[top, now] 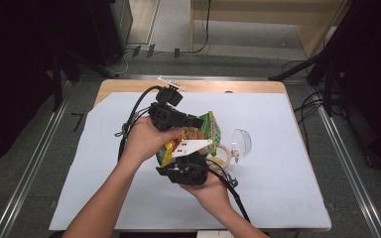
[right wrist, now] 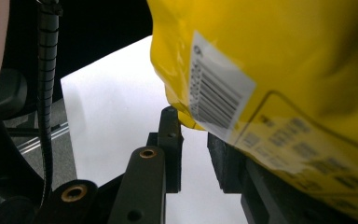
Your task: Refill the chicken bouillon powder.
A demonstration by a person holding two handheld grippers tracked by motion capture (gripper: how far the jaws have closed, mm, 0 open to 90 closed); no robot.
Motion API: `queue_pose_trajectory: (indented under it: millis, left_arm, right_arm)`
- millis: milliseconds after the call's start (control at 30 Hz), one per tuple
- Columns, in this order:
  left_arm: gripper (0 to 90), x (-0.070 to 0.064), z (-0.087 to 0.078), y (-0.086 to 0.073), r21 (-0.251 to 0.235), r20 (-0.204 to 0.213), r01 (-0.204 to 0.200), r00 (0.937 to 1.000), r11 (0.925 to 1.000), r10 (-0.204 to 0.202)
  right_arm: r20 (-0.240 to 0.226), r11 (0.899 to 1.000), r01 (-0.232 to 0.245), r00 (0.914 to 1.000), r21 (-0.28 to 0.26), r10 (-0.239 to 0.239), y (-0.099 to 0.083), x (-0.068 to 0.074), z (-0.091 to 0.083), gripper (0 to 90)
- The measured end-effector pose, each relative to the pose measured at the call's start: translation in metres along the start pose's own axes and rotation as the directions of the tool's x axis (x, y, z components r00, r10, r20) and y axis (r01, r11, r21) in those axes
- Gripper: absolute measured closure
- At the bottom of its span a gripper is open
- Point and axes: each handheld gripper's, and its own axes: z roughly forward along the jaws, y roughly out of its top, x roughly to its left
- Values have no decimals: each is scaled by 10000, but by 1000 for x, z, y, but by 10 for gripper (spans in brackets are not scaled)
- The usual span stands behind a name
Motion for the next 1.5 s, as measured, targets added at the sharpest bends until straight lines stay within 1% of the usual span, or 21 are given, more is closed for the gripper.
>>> queue_pose_trajectory:
  millis: [300, 500, 800, 867, 900, 933, 1267, 1500]
  left_arm:
    - [792, 0, 1, 1, 120, -31, -22, 10000, 9999, 22]
    - [792, -1, 1, 2, 101, -12, -84, 10000, 9999, 84]
    - [791, -3, 3, 3, 157, 22, -114, 9999, 9998, 114]
    - [792, -2, 2, 3, 166, 76, -114, 9999, 9998, 113]
    - [793, -2, 2, 3, 146, 238, -46, 9997, 9999, 42]
    - [793, -1, 2, 3, 149, 307, 2, 9995, 9999, -7]
    - [793, -2, 1, 3, 169, 351, 5, 9994, 9999, -11]
    - [791, -6, 0, 4, 156, 319, -86, 9995, 9998, 81]
  right_arm:
    - [-21, 10000, -72, 10000, -59, 72, 0, 2, -1, 766]
    - [-61, 9997, -158, 9999, -164, 157, 1, 3, -2, 766]
    - [0, 9997, -184, 9998, -174, 184, 0, 3, -3, 766]
    - [20, 9997, -176, 9998, -190, 177, -1, 3, -3, 765]
    - [27, 9997, -176, 9998, -190, 177, -1, 3, -3, 765]
    - [42, 9996, -181, 9998, -196, 182, -1, 3, -3, 764]
    - [25, 9995, -231, 9997, -227, 231, -1, 4, -3, 763]
    - [12, 9993, -233, 9997, -293, 234, 0, 5, -4, 764]
